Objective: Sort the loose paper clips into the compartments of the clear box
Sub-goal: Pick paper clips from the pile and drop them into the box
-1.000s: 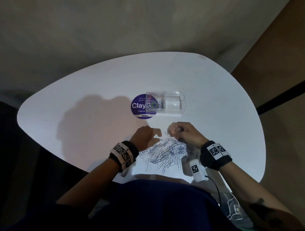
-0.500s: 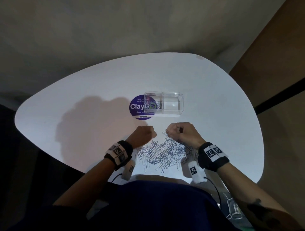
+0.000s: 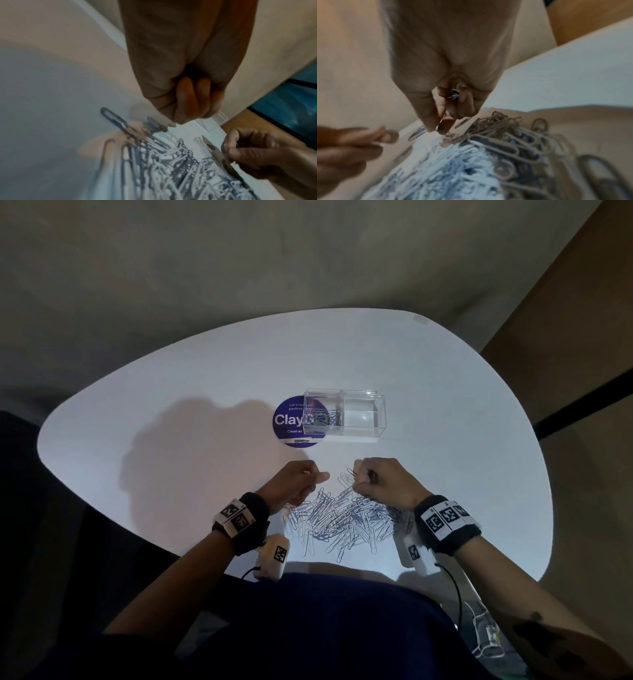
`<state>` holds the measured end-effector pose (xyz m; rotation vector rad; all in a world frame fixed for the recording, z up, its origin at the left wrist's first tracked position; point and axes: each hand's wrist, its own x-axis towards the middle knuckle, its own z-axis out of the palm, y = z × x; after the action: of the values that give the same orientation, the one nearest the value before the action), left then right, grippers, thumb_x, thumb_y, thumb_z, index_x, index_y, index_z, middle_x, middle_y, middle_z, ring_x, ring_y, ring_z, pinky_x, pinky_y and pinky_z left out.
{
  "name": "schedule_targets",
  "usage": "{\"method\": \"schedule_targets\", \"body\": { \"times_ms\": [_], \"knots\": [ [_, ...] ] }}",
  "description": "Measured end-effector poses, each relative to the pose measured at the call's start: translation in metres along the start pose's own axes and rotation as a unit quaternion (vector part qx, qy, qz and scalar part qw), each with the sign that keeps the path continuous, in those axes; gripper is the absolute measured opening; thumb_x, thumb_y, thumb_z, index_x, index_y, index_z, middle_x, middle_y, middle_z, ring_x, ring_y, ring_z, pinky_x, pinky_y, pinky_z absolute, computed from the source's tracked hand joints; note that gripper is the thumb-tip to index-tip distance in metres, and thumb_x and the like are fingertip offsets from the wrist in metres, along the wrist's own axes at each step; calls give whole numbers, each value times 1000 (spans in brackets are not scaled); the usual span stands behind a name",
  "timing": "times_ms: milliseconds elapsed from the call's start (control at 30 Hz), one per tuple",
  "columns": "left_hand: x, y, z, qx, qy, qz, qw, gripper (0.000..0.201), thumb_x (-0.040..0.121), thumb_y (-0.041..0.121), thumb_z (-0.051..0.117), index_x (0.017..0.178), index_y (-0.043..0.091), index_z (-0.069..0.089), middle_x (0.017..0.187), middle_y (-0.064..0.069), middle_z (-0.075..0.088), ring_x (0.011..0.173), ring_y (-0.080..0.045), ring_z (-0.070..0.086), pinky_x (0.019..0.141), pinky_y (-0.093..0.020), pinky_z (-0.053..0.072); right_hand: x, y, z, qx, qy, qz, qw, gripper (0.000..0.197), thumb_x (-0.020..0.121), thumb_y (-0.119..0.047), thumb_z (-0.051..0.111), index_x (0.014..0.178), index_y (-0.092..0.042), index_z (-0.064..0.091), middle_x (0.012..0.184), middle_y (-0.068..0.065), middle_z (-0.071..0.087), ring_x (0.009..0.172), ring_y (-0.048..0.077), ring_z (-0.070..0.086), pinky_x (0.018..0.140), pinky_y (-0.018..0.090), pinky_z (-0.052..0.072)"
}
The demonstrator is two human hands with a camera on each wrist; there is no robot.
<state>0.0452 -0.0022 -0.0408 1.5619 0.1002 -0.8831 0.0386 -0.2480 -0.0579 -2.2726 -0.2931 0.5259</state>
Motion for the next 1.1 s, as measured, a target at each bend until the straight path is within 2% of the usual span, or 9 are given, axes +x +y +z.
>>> {"method": "schedule_targets", "body": {
  "times_ms": [100, 200, 300, 400, 500, 600, 733, 833, 1100],
  "knots": [
    [-3, -3, -2, 52, -2, -3, 999, 11, 98, 14, 48, 93, 6, 53, 54, 1, 40, 42, -10, 22, 40, -19, 19, -3, 1, -1, 128, 10, 35, 991, 26, 84, -7, 76, 71, -25, 62, 79, -8, 67, 70, 0, 58, 70, 17, 45],
    [-3, -4, 2, 194, 49, 36, 979, 20, 99, 9, 42, 98, 5, 62, 65, 7, 55, 52, -13, 47, 49, -21, 41, 0, -1, 1, 245, -4, 90, 965, 10, 91, -6, 68, 91, -15, 73, 94, 15, 69, 78, 14, 60, 74, 27, 48],
    [-4, -12, 4, 445, 63, 134, 883, 11, 92, 26, 59, 99, 18, 63, 67, 13, 57, 68, -15, 58, 68, -29, 41, 2, -12, 5, 357, -2, 134, 925, 22, 89, 4, 49, 83, -1, 70, 84, 18, 64, 54, 14, 41, 50, 27, 27],
    [-2, -23, 4, 537, 53, 176, 823, 26, 85, 31, 65, 110, 25, 61, 76, 6, 65, 74, -19, 61, 71, -29, 42, 3, -18, 7, 443, -17, 129, 887, 17, 83, -1, 48, 72, -1, 61, 70, 12, 53, 47, 14, 28, 48, 33, 11],
    [3, -28, 6, 572, 77, 208, 789, 22, 89, 29, 58, 110, 24, 63, 89, -3, 72, 79, -25, 65, 71, -29, 43, 3, -20, 11, 384, -14, 106, 917, 14, 87, -8, 62, 83, 3, 70, 68, 12, 56, 50, 16, 39, 46, 29, 26],
    [6, -29, 9, 587, 84, 222, 774, 19, 91, 25, 53, 105, 21, 64, 89, -3, 73, 73, -25, 65, 66, -29, 44, 6, -16, 18, 212, -5, 41, 976, 4, 81, -6, 78, 79, -9, 76, 92, 2, 76, 77, 19, 65, 74, 33, 54],
    [9, -29, 7, 598, 83, 217, 767, 14, 92, 26, 50, 95, 18, 62, 80, -5, 70, 66, -28, 63, 65, -38, 51, 9, -8, 28, 4, -11, -26, 1000, 16, 76, -13, 83, 88, -20, 76, 95, -14, 72, 84, 12, 66, 81, 35, 55],
    [8, -31, 8, 573, 81, 208, 789, 10, 88, 22, 53, 87, 15, 60, 71, -3, 66, 58, -24, 58, 60, -37, 49, 10, -5, 31, -103, -1, -50, 993, 20, 81, -21, 79, 100, -25, 74, 91, -17, 62, 80, 7, 56, 75, 29, 48],
    [-3, -8, -2, 174, 84, 73, 978, 20, 84, 23, 47, 66, 18, 41, 62, 1, 45, 53, -13, 34, 52, -26, 31, 16, -11, 28, -146, -43, -50, 987, 25, 83, -15, 67, 69, -32, 54, 82, -12, 60, 73, 11, 56, 65, 31, 46]
  ]
}}
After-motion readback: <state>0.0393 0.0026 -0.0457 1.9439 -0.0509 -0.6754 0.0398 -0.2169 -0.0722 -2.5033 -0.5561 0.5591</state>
